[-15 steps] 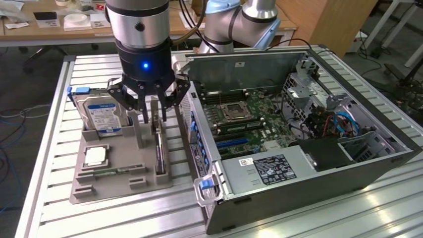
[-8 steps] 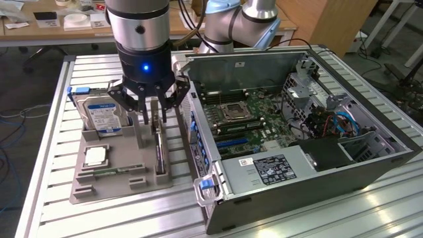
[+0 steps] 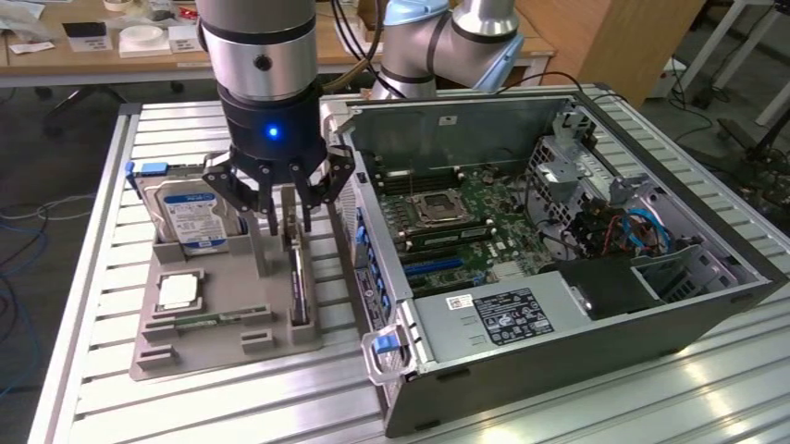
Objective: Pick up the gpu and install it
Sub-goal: 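Pick up the gpu and move the gpu toward the slot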
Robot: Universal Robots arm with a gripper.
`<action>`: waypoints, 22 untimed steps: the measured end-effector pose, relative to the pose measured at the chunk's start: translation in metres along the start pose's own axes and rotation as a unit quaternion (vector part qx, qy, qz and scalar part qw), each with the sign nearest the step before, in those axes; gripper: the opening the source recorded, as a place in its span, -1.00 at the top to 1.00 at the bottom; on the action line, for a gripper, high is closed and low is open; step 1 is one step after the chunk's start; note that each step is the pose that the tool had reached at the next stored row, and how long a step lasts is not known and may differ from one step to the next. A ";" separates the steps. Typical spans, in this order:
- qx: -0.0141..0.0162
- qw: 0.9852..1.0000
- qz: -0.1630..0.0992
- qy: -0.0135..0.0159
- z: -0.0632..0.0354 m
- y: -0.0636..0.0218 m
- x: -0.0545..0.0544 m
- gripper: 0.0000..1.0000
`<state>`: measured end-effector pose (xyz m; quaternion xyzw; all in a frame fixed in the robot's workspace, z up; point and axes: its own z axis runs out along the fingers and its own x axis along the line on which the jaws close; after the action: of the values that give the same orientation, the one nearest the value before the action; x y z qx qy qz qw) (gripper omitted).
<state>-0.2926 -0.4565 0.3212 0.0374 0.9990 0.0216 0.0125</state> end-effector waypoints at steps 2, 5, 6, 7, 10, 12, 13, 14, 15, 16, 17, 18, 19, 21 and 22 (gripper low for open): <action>0.000 1.000 0.000 0.000 0.0002 0.0000 0.000 0.17; 0.000 1.000 0.000 0.000 0.0017 -0.0001 0.000 0.17; 0.000 1.000 0.000 0.000 0.0023 -0.0001 0.000 0.17; 0.000 1.000 0.000 0.000 0.0028 -0.0001 0.000 0.17; 0.000 1.000 0.000 0.000 0.0040 -0.0002 0.000 0.17; 0.000 1.000 0.000 0.000 0.0041 -0.0002 0.000 0.17; 0.000 1.000 0.000 0.000 0.0042 -0.0002 0.000 0.17; 0.000 1.000 0.000 0.000 0.0042 -0.0002 0.000 0.17; 0.000 1.000 0.000 0.000 0.0042 -0.0002 0.000 0.17; 0.000 1.000 0.000 0.000 0.0042 -0.0002 0.000 0.17; 0.000 1.000 0.000 0.000 0.0043 -0.0002 0.000 0.17; 0.000 1.000 0.000 0.000 0.0047 -0.0002 0.000 0.17; 0.000 1.000 0.000 0.000 0.0053 -0.0002 0.000 0.17; 0.000 1.000 0.000 0.000 0.0064 -0.0003 0.000 0.17; 0.000 1.000 0.000 0.000 0.0071 -0.0003 0.000 0.17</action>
<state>-0.2927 -0.4565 0.3141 0.0374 0.9990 0.0217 0.0126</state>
